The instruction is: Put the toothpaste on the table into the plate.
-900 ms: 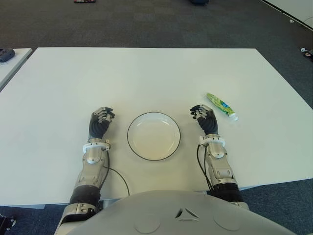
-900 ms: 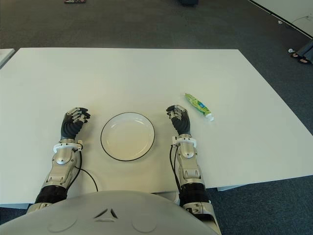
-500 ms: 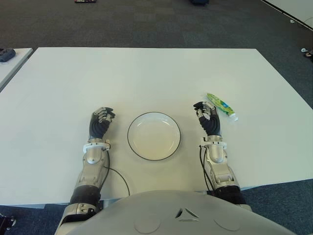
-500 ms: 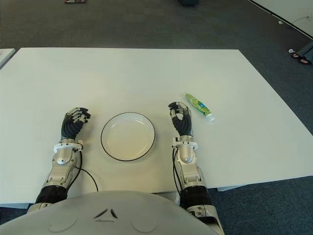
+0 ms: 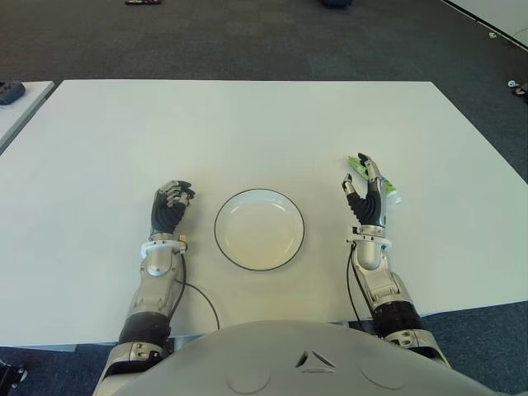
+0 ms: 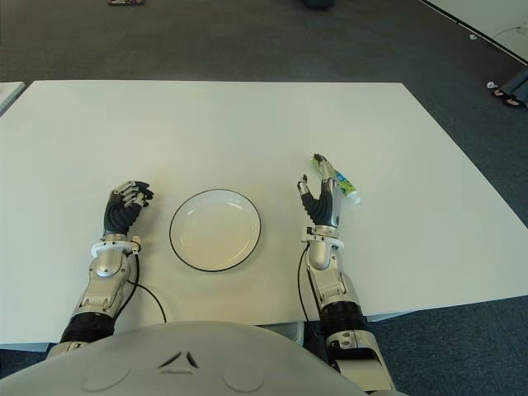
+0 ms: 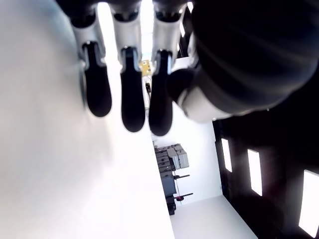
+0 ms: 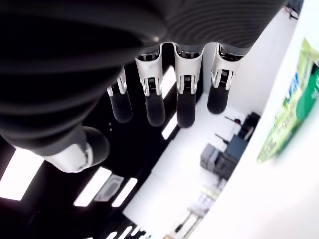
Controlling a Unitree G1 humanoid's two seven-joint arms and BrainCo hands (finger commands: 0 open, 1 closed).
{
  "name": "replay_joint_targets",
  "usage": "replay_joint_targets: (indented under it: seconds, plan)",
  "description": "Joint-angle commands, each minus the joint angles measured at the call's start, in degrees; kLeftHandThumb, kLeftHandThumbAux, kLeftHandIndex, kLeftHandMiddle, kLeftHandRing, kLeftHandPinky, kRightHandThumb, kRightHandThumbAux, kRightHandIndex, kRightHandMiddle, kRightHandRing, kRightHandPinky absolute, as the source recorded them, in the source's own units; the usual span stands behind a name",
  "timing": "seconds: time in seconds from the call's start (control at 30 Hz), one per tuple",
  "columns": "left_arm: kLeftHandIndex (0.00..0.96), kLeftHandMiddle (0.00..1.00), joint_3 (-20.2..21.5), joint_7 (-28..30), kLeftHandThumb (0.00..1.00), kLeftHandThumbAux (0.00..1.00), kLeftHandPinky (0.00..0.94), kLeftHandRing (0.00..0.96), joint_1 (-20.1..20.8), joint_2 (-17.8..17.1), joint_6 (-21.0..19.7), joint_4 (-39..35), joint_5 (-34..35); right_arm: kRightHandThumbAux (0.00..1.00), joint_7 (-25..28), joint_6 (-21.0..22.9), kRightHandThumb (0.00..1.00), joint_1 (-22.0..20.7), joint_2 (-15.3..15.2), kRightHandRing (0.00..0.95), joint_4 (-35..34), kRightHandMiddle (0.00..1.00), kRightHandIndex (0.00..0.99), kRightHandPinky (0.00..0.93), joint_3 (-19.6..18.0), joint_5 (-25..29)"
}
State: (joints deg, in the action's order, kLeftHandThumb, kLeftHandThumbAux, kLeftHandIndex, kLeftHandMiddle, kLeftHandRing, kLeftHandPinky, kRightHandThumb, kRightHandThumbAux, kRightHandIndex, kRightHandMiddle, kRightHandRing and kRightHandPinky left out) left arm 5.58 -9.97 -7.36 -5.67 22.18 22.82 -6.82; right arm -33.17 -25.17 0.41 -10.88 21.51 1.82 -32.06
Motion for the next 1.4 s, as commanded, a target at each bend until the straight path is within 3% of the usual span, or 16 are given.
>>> replay_joint_targets:
  seconds: [0.03,0.23,0.47,0.8,1.0,1.2,1.4]
  plan:
    - [0.427,0.517,-0.34,-0.29,0.706,0.719,0.489,0.508,0.51,0.18,-0.22,0.49,-0.43,0.431,-0.66,2.40,0.595,-1.93,-1.54,0.066,-0.41,0.076,0.035,0.083,-0.48,-0.92]
    - [0.427,0.517,-0.71,0.48,0.707,0.719,0.487,0.507,-0.01,0.24,-0.99,-0.52,-0.25,0.409,1.48,4.93,0.621,-3.72,-3.71,0.040,0.71,0.062,0.042,0.060,-0.38,-0.55]
    - [0.426,0.516,-0.99,1.29,0.706,0.720,0.486,0.504,-0.36,0.43,-2.14,-1.44,0.46,0.396,6.75,11.61,0.582,-6.34,-6.27,0.003,0.06,0.010,0.009,0.028,0.01,-0.84]
    - [0.426,0.505,-1.05,2.04,0.705,0.721,0.479,0.493,-0.72,0.41,-1.81,-1.82,1.00,0.320,20.78,33.13,0.529,-10.08,-8.81,0.000,-6.99,0.000,0.000,0.000,3.57,-6.34]
    - [0.426,0.496,-1.14,1.86,0.705,0.722,0.481,0.488,-1.04,0.39,-1.94,-2.30,0.66,0.247,27.88,41.86,0.519,-13.75,-10.51,0.000,-7.47,0.000,0.000,0.000,5.30,-8.07]
    - [0.426,0.494,-1.27,1.71,0.705,0.722,0.481,0.490,-1.33,0.44,-2.18,-2.84,0.47,0.210,30.71,45.03,0.508,-17.85,-12.02,0.000,-3.50,0.000,0.000,0.000,6.48,-7.89]
    - [0.426,0.492,-1.39,1.48,0.704,0.721,0.479,0.491,-1.47,0.53,-2.19,-2.93,0.58,0.195,31.42,43.70,0.490,-20.73,-13.17,0.000,1.64,0.000,0.000,0.000,6.99,-6.39]
